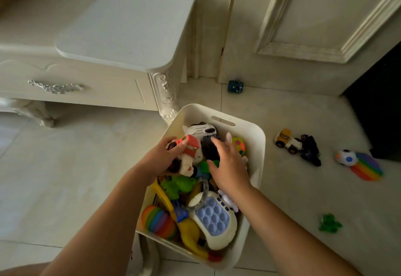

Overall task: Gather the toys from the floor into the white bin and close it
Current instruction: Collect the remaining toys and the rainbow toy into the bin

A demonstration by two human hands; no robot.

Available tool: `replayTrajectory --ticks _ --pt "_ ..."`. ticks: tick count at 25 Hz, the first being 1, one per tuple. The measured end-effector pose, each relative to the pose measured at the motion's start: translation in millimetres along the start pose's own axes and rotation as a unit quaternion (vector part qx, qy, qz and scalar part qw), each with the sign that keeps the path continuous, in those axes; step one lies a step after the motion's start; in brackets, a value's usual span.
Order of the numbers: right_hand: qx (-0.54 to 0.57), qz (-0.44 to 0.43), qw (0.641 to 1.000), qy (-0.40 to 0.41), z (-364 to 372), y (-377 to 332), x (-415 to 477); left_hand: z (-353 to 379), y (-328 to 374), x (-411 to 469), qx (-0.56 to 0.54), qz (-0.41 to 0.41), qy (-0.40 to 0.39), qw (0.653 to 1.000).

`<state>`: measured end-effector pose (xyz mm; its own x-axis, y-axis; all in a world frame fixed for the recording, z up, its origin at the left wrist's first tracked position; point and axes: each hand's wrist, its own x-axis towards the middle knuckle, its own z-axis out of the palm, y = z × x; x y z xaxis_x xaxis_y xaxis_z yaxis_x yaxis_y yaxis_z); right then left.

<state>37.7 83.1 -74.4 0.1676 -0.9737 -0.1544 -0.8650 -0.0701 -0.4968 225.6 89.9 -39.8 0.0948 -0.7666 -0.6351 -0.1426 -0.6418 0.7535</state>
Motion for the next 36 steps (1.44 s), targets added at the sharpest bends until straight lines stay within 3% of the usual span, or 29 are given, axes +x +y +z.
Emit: replayTrajectory --ticks 5,8,11,15,17,20,24,29,32,36 --pt "-0.002 0.032 0.998 -0.046 -6.3 -2.4 2.9 -3.3 2.0 -5.8 0.023 -0.013 -0.014 1.000" --pt "0.018 0.058 0.995 -0.077 -9.5 -0.6 5.4 -2.5 4.0 -9.2 0.195 0.025 -0.023 0.980" --pt "0.027 0.069 0.993 -0.091 -5.3 0.0 3.9 4.7 -6.7 -8.7 0.367 0.074 0.021 0.927" --pt "-0.083 0.029 0.992 -0.093 0.2 5.4 -1.7 11.2 -13.0 -7.9 0.392 0.092 0.081 0.912" --pt "-0.033 0.036 0.993 -0.110 -3.5 5.9 -1.8 20.2 -5.6 -10.4 0.404 0.092 0.082 0.907" --pt "0.134 0.004 0.991 -0.001 -27.8 -2.7 -5.2 43.5 24.1 -19.2 0.386 0.159 0.114 0.902" --pt "0.224 0.020 0.951 0.212 -73.3 29.2 -22.1 96.6 59.9 -34.2 0.302 0.299 0.120 0.897" --pt "0.204 0.182 0.936 0.220 -97.1 140.5 -35.0 194.3 75.5 -25.2 0.320 0.382 0.010 0.867" --pt "0.177 0.255 0.928 0.205 -96.1 194.0 -37.6 244.9 73.5 -1.4 0.343 0.338 -0.057 0.874" --pt "0.144 0.300 0.931 0.149 -85.4 260.2 -12.1 295.4 59.6 47.4 0.355 0.173 -0.114 0.912"
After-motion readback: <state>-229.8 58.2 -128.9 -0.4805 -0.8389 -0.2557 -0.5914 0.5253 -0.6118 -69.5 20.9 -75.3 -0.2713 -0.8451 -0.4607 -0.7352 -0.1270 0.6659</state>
